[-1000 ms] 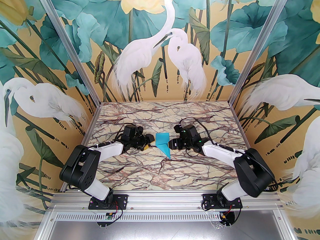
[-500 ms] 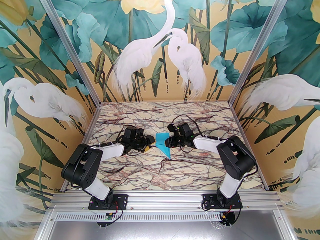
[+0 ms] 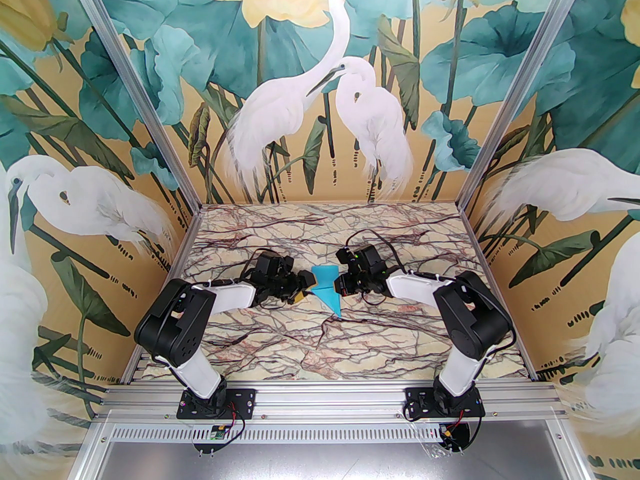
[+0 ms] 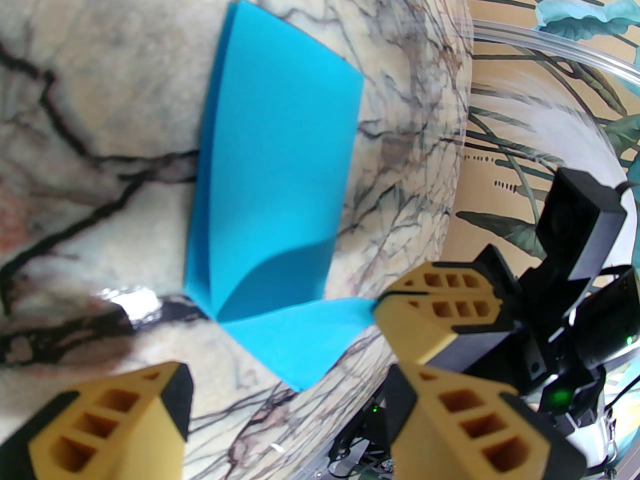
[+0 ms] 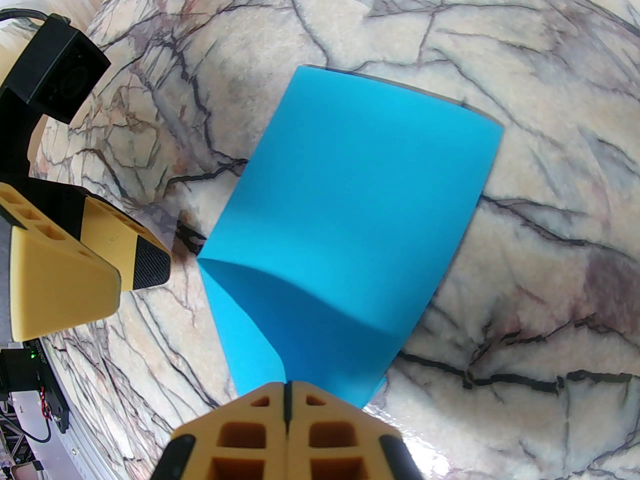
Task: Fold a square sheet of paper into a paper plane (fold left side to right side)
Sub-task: Fold the triangle third at the center of the table.
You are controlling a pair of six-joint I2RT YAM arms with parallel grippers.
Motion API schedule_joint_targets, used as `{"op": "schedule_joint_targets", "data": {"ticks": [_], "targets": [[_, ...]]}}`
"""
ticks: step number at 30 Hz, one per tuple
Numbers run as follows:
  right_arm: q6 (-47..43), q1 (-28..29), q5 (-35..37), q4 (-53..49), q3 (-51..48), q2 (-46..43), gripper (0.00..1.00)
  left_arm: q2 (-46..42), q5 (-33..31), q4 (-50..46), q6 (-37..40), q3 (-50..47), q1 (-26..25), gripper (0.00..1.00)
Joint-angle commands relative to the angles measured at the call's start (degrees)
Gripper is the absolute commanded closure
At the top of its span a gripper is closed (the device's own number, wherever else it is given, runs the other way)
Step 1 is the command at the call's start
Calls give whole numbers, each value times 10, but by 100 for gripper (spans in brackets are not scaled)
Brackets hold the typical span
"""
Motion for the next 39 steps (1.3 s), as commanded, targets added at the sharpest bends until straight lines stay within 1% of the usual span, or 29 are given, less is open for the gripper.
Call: {"op": "schedule_joint_targets", "data": {"ticks": [1, 7, 15, 18, 20, 23, 26, 28, 31, 32, 35, 36, 37, 39], "targets": [[10, -5, 17, 0, 5, 0, 100, 21, 0, 4, 2, 20, -6, 31], [10, -5, 26, 0, 3, -3, 100, 36, -2, 1, 5, 37, -10, 33], [13, -5, 19, 8, -6, -8, 100, 65, 5, 1, 6, 63, -21, 41], [14, -6, 20, 11, -10, -10, 100, 73, 7, 4, 4, 73, -25, 47], [16, -6, 22, 12, -13, -13, 100, 77, 7, 6, 1, 77, -25, 53], [21, -5, 42, 14, -23, -29, 91, 73, 7, 6, 1, 80, -27, 65], [24, -4, 83, 9, -38, -63, 76, 66, 7, 1, 2, 81, -29, 78], [20, -4, 115, -5, -48, -94, 67, 64, 9, -1, 2, 81, -31, 82], [6, 8, 162, -40, -58, -143, 60, 59, 9, -3, 3, 81, -31, 82], [-1, 20, 185, -60, -59, -164, 57, 58, 10, -5, 2, 82, -31, 82], [-6, 60, 233, -96, -67, -206, 55, 54, 12, -7, 1, 84, -31, 82], [4, 71, 233, -96, -76, -220, 54, 53, 13, -10, 3, 85, -31, 82], [22, 75, 213, -83, -92, -231, 52, 52, 12, -15, 7, 86, -31, 81], [59, 73, 167, -37, -130, -247, 53, 50, 5, -30, 14, 88, -31, 68]]}}
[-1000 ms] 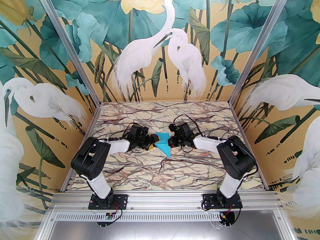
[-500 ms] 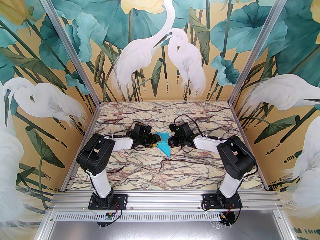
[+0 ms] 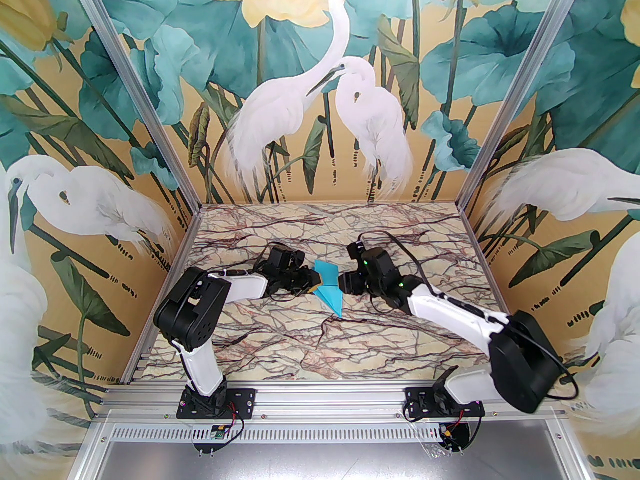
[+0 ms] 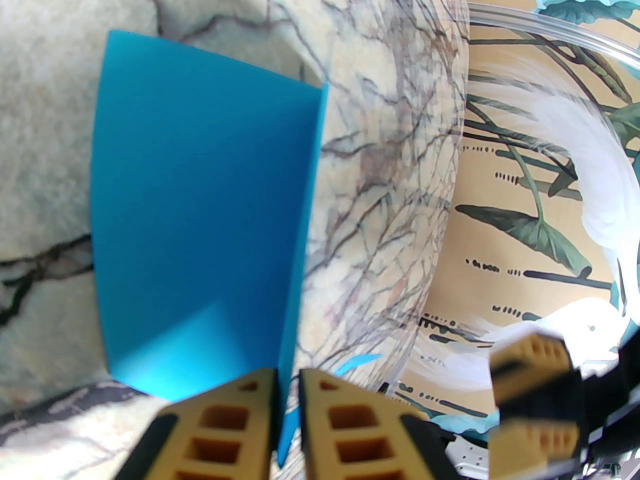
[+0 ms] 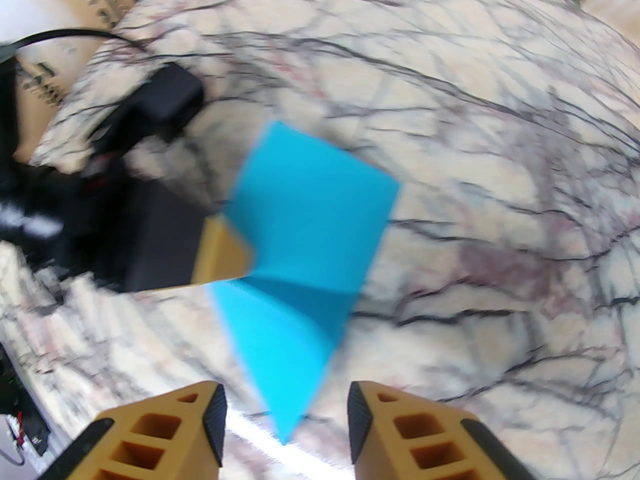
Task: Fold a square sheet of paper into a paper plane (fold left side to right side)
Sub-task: Fold the triangle third at the center of the table, then fourth fold the wing at the center of the table.
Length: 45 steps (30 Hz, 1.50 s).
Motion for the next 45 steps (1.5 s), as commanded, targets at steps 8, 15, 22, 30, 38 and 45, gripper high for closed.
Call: {"op": "schedule_joint_targets", "data": {"ticks": [8, 15, 22, 30, 38, 45], "targets": [[133, -29, -206, 144, -116, 13, 83, -46, -37, -60, 33, 6, -2, 56], [169, -44, -228, 175, -112, 58, 89, -150, -121, -149, 97, -11, 9, 45], [186, -61, -242, 192, -91, 113, 90, -138, 30, -106, 153, -12, -27, 62], [185, -67, -238, 187, -92, 122, 91, -55, 0, -78, 137, 13, -48, 79], [167, -66, -255, 161, -82, 127, 95, 13, 14, -81, 145, 64, -48, 80], [175, -62, -261, 167, -71, 144, 98, 46, 6, -95, 156, 71, -48, 80]]}}
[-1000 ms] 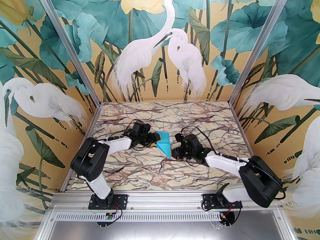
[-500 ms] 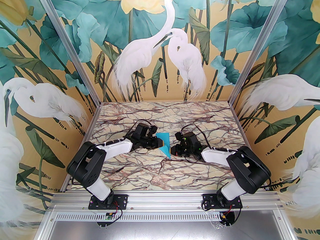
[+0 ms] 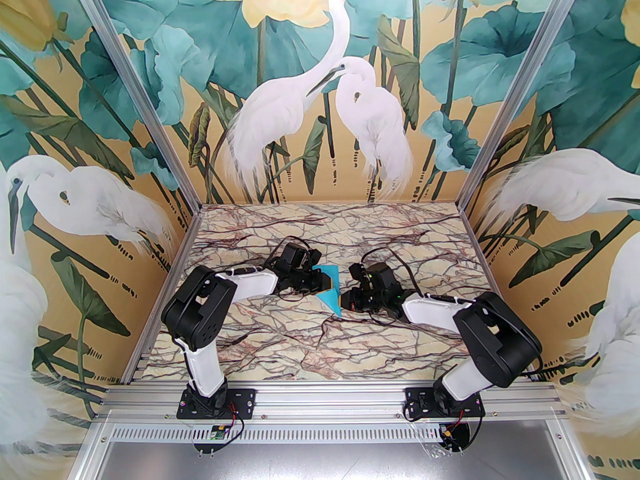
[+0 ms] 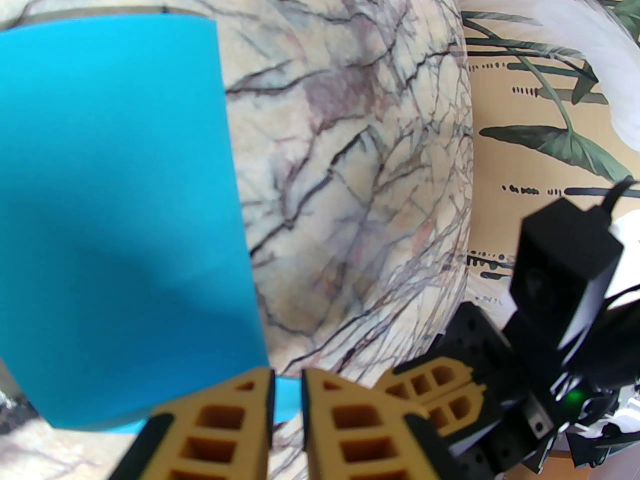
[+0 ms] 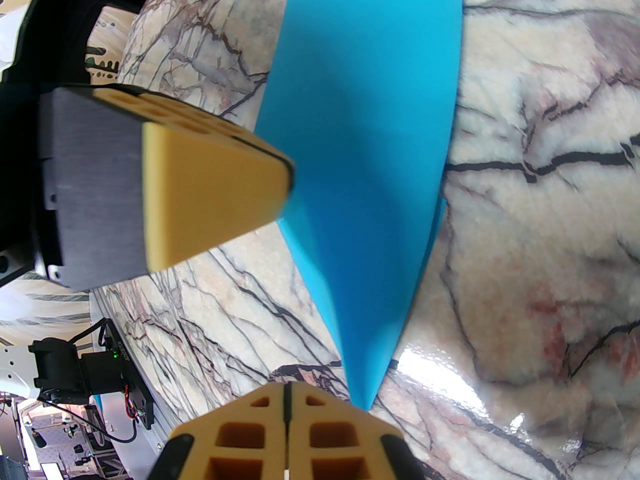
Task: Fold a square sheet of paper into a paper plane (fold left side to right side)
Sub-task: Fourth fold the wing at the center of the table.
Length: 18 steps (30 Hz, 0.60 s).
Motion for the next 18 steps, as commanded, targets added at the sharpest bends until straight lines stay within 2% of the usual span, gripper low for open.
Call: {"op": "schedule_joint_targets", "data": {"ticks": [1, 18], "targets": [[-1, 4, -8, -7, 18, 19, 98, 23, 3, -9, 16, 6, 0, 81], [-6, 28, 4, -77, 78, 85, 98, 42, -20, -27, 40, -8, 0, 81]]}}
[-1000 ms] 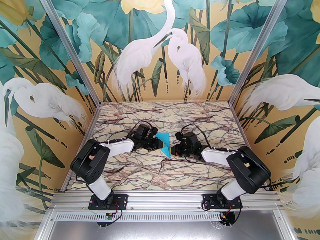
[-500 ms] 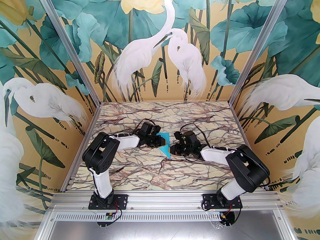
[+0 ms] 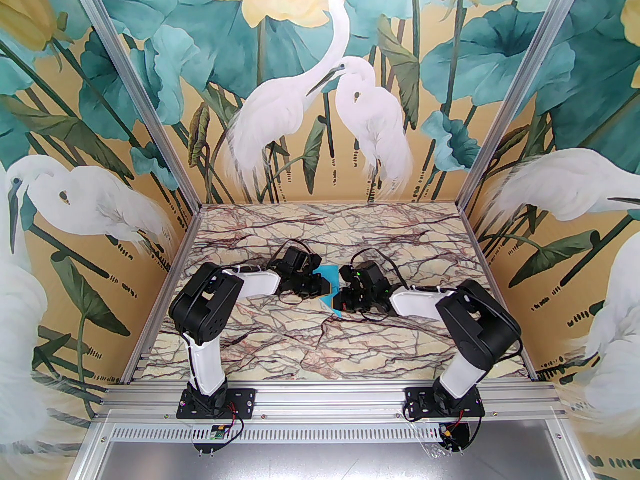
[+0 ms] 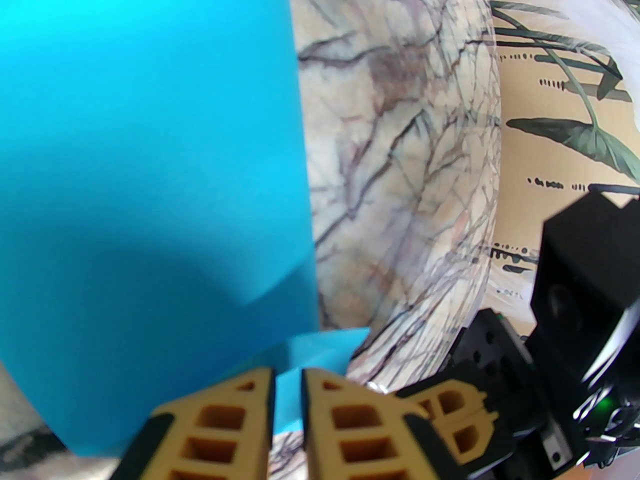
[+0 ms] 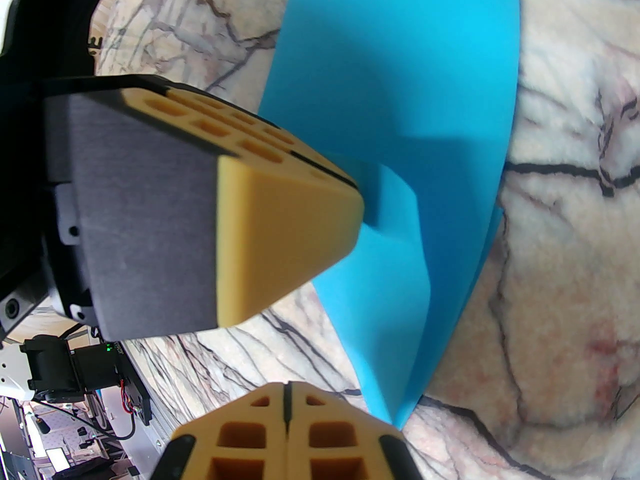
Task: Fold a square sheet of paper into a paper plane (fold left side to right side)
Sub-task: Fourth fold the wing at the center of the table.
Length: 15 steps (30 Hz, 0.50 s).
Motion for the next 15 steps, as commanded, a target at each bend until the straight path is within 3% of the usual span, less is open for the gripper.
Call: {"op": "schedule_joint_targets", "data": {"ticks": [1, 15], "targets": [[-8, 4, 4, -29, 20, 14, 98, 15, -13, -15, 17, -9, 0, 81], [-16, 10, 10, -87, 60, 51, 99, 18, -36, -21, 27, -17, 0, 81]]}}
